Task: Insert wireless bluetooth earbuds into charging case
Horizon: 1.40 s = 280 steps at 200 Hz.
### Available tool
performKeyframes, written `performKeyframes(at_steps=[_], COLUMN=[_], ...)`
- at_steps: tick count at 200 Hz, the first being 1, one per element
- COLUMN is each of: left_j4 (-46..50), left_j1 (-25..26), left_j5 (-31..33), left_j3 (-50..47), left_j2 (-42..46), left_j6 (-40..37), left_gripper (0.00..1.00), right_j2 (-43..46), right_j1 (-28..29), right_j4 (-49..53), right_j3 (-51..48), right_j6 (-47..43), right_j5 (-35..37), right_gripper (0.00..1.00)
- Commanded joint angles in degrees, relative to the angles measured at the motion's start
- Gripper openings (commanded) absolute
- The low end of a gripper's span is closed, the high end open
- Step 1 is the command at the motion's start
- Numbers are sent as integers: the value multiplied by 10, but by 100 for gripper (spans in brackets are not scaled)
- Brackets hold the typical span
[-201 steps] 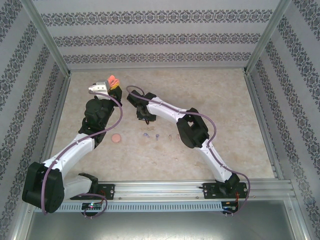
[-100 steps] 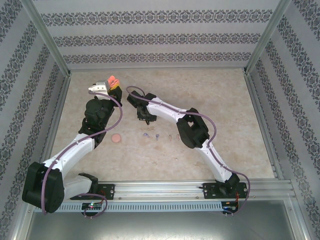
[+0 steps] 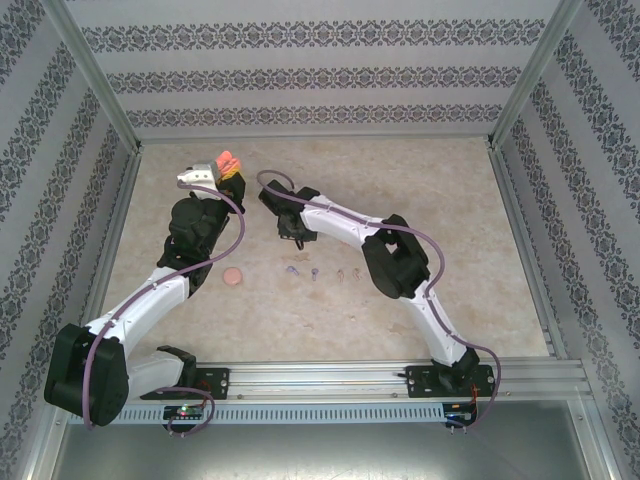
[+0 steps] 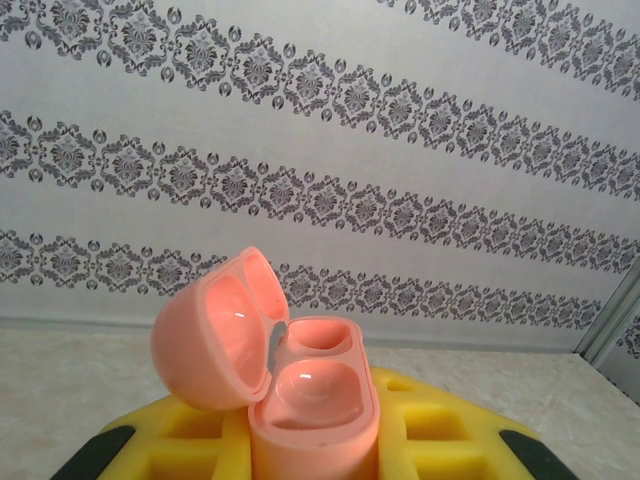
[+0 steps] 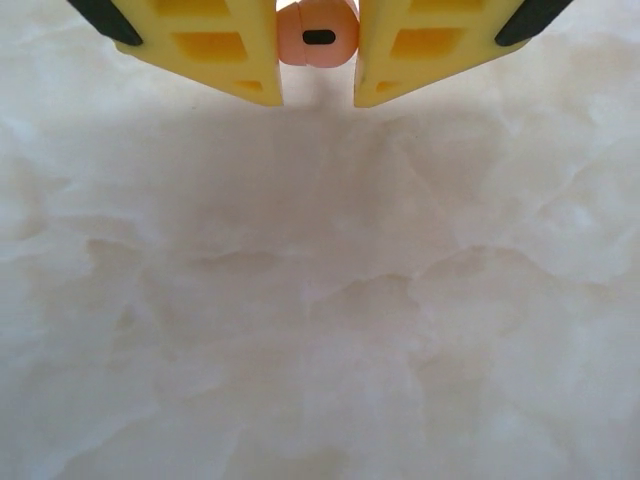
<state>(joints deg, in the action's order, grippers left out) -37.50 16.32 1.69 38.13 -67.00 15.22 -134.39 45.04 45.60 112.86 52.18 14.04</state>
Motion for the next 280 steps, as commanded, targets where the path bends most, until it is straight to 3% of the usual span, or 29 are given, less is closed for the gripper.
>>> performKeyframes(at_steps=[1,97,124,174,280], left_j4=[-46,-38,-49,-161,-222], left_j1=[-9,-9,-9,-9,-2], left_j5=[-17,-36,-84,-210,-257], left_j3=[5,13,8,-17,42], left_j2=[4,-36,-57,-110,-213], left_j6=[-17,-8,-21,-66,-132], left_gripper=[0,0,0,0,0], right_j2=[54,131,158,219,357], right_j1=[-14,-39,-50,-67,-124], right_j4=[-35,-138,-170,-196,-255], right_j3=[-22,-134,-175,-200,-193], right_j6=[-16,-67,-71,-99,-150], right_j5=[25,36,26,7,-57], right_gripper=[23,22,22,22,23])
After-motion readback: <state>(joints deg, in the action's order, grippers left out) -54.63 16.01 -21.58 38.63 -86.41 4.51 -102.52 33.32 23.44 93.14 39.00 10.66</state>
